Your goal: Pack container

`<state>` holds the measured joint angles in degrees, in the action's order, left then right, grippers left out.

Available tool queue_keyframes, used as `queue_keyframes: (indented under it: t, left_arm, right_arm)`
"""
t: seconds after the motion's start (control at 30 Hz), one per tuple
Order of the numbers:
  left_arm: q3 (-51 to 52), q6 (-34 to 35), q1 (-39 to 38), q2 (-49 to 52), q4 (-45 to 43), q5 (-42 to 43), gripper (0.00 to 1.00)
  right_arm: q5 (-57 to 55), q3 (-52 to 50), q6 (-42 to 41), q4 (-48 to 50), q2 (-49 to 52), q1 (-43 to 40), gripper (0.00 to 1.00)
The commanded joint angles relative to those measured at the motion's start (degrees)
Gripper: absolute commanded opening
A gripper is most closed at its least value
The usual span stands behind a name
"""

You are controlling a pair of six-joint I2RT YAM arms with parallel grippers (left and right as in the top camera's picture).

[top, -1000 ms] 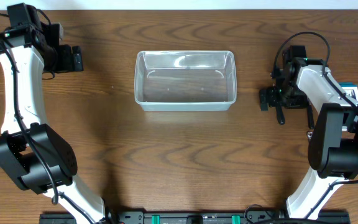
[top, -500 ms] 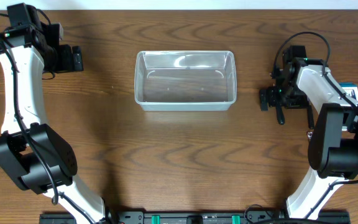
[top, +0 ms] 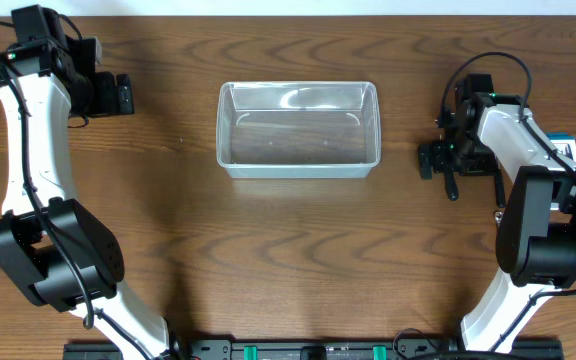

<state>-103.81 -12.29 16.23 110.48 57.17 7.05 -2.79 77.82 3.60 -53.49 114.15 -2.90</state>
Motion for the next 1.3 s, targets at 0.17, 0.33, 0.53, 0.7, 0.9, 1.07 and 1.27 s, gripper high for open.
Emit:
queue_keyframes:
  t: [0.17, 0.33, 0.53, 0.7, 0.9, 1.07, 1.27]
  left_arm:
    - [0.4, -0.5, 0.1, 0.4, 0.2, -0.7, 0.98]
    - [0.4, -0.5, 0.1, 0.4, 0.2, -0.7, 0.98]
    - [0.4, -0.5, 0.1, 0.4, 0.2, -0.7, 0.98]
    - [0.4, -0.5, 0.1, 0.4, 0.2, -0.7, 0.98]
    - [0.4, -0.5, 0.1, 0.4, 0.2, -0.7, 0.98]
    - [0.4, -0.5, 0.1, 0.4, 0.2, -0.7, 0.98]
    - [0.4, -0.5, 0.1, 0.4, 0.2, -0.7, 0.98]
  right_arm:
    - [-1.7, -0.3, 2.2, 0.1, 0.3, -0.6, 0.99]
    - [-1.7, -0.3, 2.5, 0.9, 0.3, -0.6, 0.99]
    - [-1.7, -0.3, 2.7, 1.4, 0.3, -0.6, 0.99]
    - [-1.7, -0.3, 2.7, 1.5, 0.3, -0.6, 0.99]
    - [-1.7, -0.3, 2.9, 1.5, 0.3, -0.6, 0.99]
    - [-1.7, -0.3, 2.9, 1.7, 0.4, -0.6, 0.99]
    - [-1.7, -0.7, 3.3, 2.3, 0.4, -0.6, 0.99]
